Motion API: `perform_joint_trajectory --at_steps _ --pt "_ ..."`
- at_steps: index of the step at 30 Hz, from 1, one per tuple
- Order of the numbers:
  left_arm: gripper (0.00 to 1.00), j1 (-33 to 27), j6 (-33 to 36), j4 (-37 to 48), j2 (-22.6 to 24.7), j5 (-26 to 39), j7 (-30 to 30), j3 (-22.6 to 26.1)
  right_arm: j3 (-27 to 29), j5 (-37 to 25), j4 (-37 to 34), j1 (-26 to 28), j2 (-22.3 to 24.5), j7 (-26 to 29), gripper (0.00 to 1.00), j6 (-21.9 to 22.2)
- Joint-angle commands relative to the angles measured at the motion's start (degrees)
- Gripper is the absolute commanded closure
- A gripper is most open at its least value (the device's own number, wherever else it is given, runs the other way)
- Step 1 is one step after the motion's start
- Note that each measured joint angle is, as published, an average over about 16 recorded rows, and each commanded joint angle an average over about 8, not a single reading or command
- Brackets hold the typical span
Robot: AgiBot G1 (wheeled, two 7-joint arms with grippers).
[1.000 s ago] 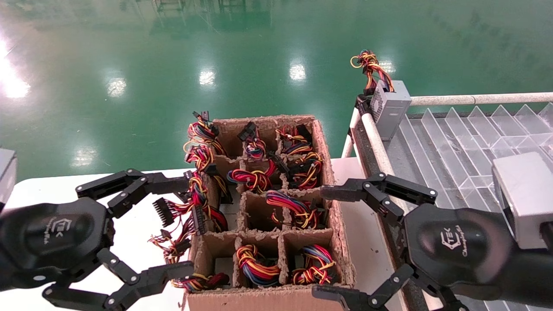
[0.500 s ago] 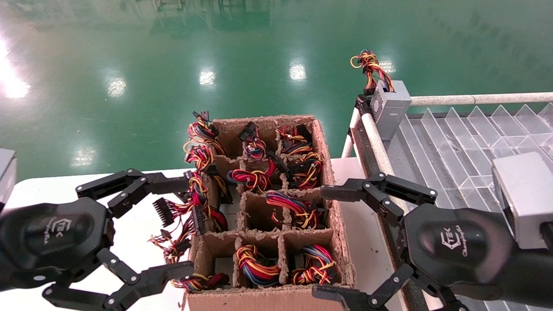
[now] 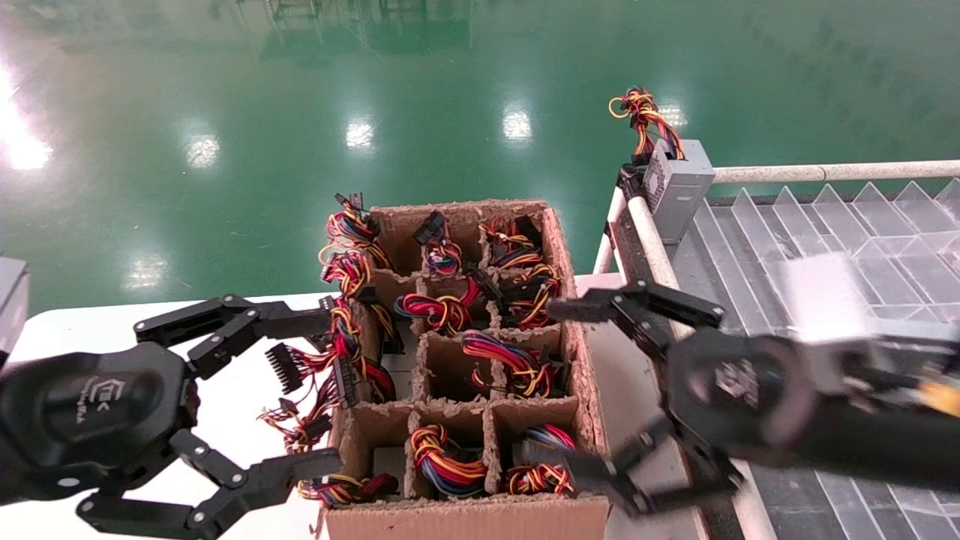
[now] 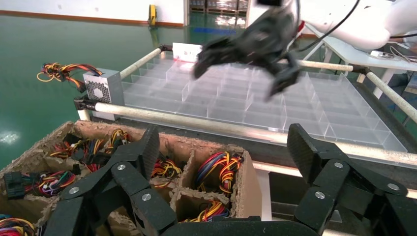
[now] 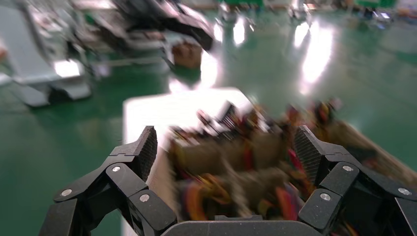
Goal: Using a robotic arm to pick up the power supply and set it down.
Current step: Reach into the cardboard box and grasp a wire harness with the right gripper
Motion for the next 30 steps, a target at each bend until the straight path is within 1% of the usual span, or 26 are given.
perform_joint_trajectory --at_steps 1,8,15,17,18,19,23,25,26,27,30 --pt "1.0 0.0 0.0 0.0 0.0 0.0 0.0 0.0 -0.9 -2.8 -2.0 1.5 -1.3 -1.3 0.0 1.0" --pt "1.0 0.0 0.0 0.0 0.0 0.0 0.0 0.0 -4.6 -10.6 -9.2 5.8 -7.1 -3.5 0.0 4.5" --pt "1.0 0.0 0.0 0.0 0.0 0.0 0.0 0.0 -8.2 -16.4 -15.9 9.3 -13.1 -4.6 0.0 6.9" --pt "1.0 0.0 0.0 0.0 0.0 0.0 0.0 0.0 -8.8 -17.4 -17.4 9.9 -14.5 -5.0 0.03 7.5" --pt "1.0 0.0 0.0 0.0 0.0 0.0 0.0 0.0 -9.1 -17.9 -18.0 10.1 -15.1 -5.3 0.11 7.7" --pt "1.0 0.0 0.0 0.0 0.0 0.0 0.0 0.0 -9.4 -18.3 -18.6 10.3 -15.6 -5.5 0.2 8.0" --pt "1.0 0.0 0.0 0.0 0.0 0.0 0.0 0.0 -10.5 -20.2 -19.8 11.0 -17.1 -5.8 0.7 9.0" --pt "1.0 0.0 0.0 0.0 0.0 0.0 0.0 0.0 -10.9 -20.9 -19.8 11.2 -17.5 -5.6 0.92 9.4" --pt "1.0 0.0 0.0 0.0 0.0 0.0 0.0 0.0 -11.0 -21.3 -19.6 11.2 -17.6 -5.4 0.97 9.7" --pt "1.0 0.0 0.0 0.0 0.0 0.0 0.0 0.0 -11.2 -21.5 -19.4 11.2 -17.6 -5.2 1.0 9.8" --pt "1.0 0.0 0.0 0.0 0.0 0.0 0.0 0.0 -11.4 -22.0 -18.6 10.7 -17.4 -4.5 1.0 10.4"
